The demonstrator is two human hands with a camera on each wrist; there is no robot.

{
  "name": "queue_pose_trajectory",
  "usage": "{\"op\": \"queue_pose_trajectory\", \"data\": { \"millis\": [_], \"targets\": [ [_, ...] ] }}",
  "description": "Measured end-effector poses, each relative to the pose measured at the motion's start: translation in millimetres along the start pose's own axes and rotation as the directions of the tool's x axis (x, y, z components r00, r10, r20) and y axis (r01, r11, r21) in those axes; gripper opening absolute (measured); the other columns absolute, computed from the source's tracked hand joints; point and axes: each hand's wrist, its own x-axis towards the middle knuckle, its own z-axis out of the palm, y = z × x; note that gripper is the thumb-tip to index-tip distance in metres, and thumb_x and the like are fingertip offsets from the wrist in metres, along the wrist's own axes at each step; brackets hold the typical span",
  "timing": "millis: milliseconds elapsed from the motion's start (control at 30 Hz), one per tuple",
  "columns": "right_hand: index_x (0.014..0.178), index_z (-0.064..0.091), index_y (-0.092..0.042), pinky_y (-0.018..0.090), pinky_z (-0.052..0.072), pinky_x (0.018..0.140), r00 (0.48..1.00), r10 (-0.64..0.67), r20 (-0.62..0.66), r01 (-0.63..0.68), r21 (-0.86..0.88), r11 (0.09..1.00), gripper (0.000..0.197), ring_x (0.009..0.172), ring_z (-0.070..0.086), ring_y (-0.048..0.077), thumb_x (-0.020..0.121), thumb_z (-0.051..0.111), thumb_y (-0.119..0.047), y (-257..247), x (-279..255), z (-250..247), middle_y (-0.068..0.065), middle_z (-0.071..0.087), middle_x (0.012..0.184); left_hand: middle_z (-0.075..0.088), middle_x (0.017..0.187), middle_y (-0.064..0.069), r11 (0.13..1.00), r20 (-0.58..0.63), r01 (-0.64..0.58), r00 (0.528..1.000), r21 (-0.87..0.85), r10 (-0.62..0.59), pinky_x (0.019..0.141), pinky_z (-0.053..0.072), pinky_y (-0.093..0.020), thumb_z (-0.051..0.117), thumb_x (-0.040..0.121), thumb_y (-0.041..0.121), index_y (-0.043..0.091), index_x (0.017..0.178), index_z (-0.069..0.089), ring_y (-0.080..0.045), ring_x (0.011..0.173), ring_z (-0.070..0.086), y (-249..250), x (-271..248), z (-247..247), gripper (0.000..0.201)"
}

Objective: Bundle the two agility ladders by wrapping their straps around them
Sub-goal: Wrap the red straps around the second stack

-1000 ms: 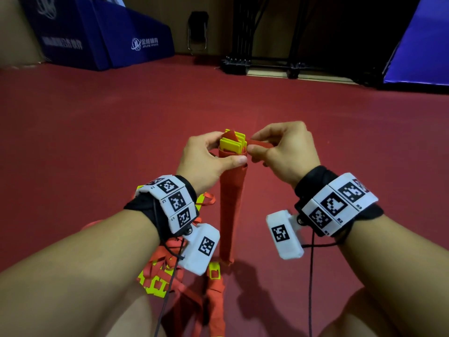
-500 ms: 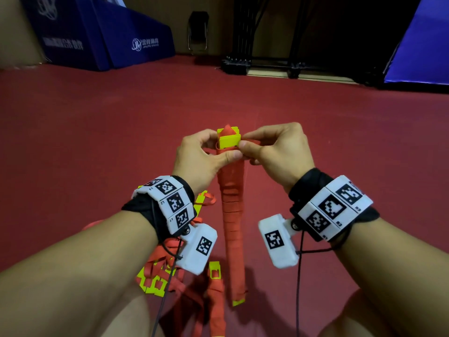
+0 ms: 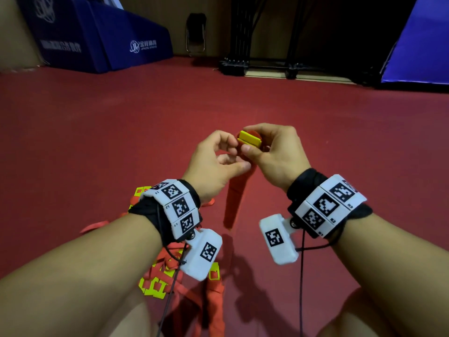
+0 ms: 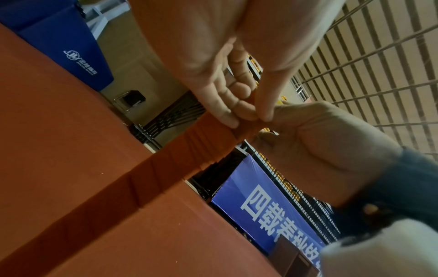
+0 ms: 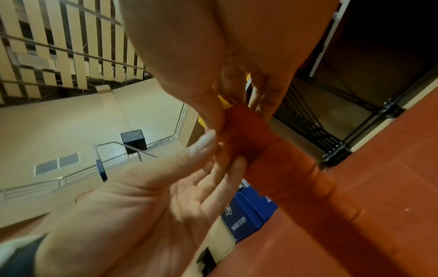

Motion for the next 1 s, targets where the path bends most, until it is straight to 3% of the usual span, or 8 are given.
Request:
{"op": "queue_pose_trajectory", "data": {
  "millis": [67, 233, 433, 533, 633, 767, 933, 1000],
  "targets": [
    [0.110, 0.073, -0.025, 0.041, 0.056, 0.090, 1.000, -0.031, 0.005, 0.031, -0.001, 1.000, 0.029, 0.091, 0.070, 0.013, 0.081, 0.073, -0.027, 4.2, 2.5, 1.2, -0.007, 0.075, 0.094, 0.056, 0.092, 0.001, 0.999, -0.050, -0.017, 0.999, 0.047, 0.020, 0.072, 0.053, -0.018, 0.076, 0.080, -0.013, 0.021, 0.096, 0.055, -0.004, 0.067, 0.058, -1.7, 3.0, -2.5, 0.042],
    [0.109, 0.070, -0.025, 0.042, 0.055, 0.091, 0.993, -0.118, 0.016, 0.116, 0.110, 0.987, 0.026, 0.093, 0.069, 0.017, 0.084, 0.067, -0.025, 3.8, 6.9, -1.4, -0.003, 0.073, 0.098, 0.073, 0.110, 0.003, 0.984, 0.014, 0.004, 1.000, 0.180, -0.006, 0.096, 0.055, -0.046, 0.076, 0.083, 0.017, 0.026, 0.116, 0.068, -0.022, 0.099, 0.069, -3.1, 4.9, -9.9, 0.036],
    [0.110, 0.067, -0.020, 0.031, 0.056, 0.086, 0.994, -0.108, 0.007, 0.102, 0.264, 0.959, 0.024, 0.086, 0.066, 0.010, 0.090, 0.072, -0.009, 3.2, 8.8, -1.2, -0.001, 0.071, 0.096, 0.074, 0.105, -0.004, 0.985, 0.046, 0.010, 0.999, 0.172, -0.018, 0.094, 0.055, -0.057, 0.070, 0.080, 0.033, 0.029, 0.113, 0.071, -0.029, 0.102, 0.069, 5.3, -0.2, -12.6, 0.033],
    [0.112, 0.066, -0.019, 0.034, 0.056, 0.090, 0.996, -0.094, 0.004, 0.086, 0.367, 0.926, 0.024, 0.093, 0.068, 0.013, 0.090, 0.072, -0.013, 0.7, 5.6, 5.5, 0.003, 0.073, 0.102, 0.073, 0.103, -0.007, 0.987, 0.004, 0.009, 1.000, 0.158, -0.009, 0.090, 0.056, -0.059, 0.070, 0.079, 0.034, 0.031, 0.111, 0.071, -0.029, 0.102, 0.068, 10.0, -2.7, -11.5, 0.032],
    [0.121, 0.063, -0.011, 0.033, 0.054, 0.094, 0.994, -0.105, 0.006, 0.094, 0.394, 0.914, 0.038, 0.101, 0.069, 0.013, 0.085, 0.070, -0.022, -2.1, 1.4, 11.1, 0.002, 0.073, 0.109, 0.070, 0.102, -0.016, 0.995, -0.038, 0.028, 0.999, 0.092, -0.024, 0.077, 0.061, -0.059, 0.072, 0.078, 0.028, 0.026, 0.107, 0.072, -0.031, 0.095, 0.068, 12.8, -5.5, -8.9, 0.029],
    [0.127, 0.061, -0.007, 0.026, 0.053, 0.090, 0.997, -0.075, 0.008, 0.067, 0.364, 0.929, 0.049, 0.099, 0.067, 0.010, 0.083, 0.065, -0.025, -2.3, 1.0, 16.2, 0.001, 0.070, 0.112, 0.068, 0.094, -0.014, 0.997, -0.079, 0.039, 0.996, 0.062, -0.034, 0.064, 0.059, -0.041, 0.074, 0.088, 0.013, 0.021, 0.107, 0.070, -0.018, 0.082, 0.064, 13.5, -4.7, -9.9, 0.021],
    [0.125, 0.064, -0.016, 0.042, 0.057, 0.089, 0.996, -0.038, 0.077, 0.017, 0.255, 0.967, 0.046, 0.093, 0.067, 0.014, 0.082, 0.062, -0.033, 9.8, -1.5, 29.1, -0.003, 0.069, 0.105, 0.066, 0.084, 0.001, 0.995, -0.115, 0.092, 0.990, 0.031, -0.087, 0.062, 0.063, -0.035, 0.068, 0.093, 0.002, 0.016, 0.112, 0.067, -0.007, 0.070, 0.069, 12.9, 0.2, -22.4, 0.024],
    [0.124, 0.065, -0.022, 0.048, 0.056, 0.089, 0.990, -0.020, 0.137, -0.008, 0.202, 0.979, 0.045, 0.092, 0.067, 0.016, 0.082, 0.060, -0.037, 18.0, -4.3, 38.5, -0.006, 0.069, 0.101, 0.069, 0.085, -0.004, 0.992, -0.132, 0.122, 0.984, 0.016, -0.119, 0.062, 0.063, -0.036, 0.068, 0.093, 0.001, 0.014, 0.111, 0.067, -0.010, 0.072, 0.069, 8.7, 2.2, -27.4, 0.023]
  ]
}}
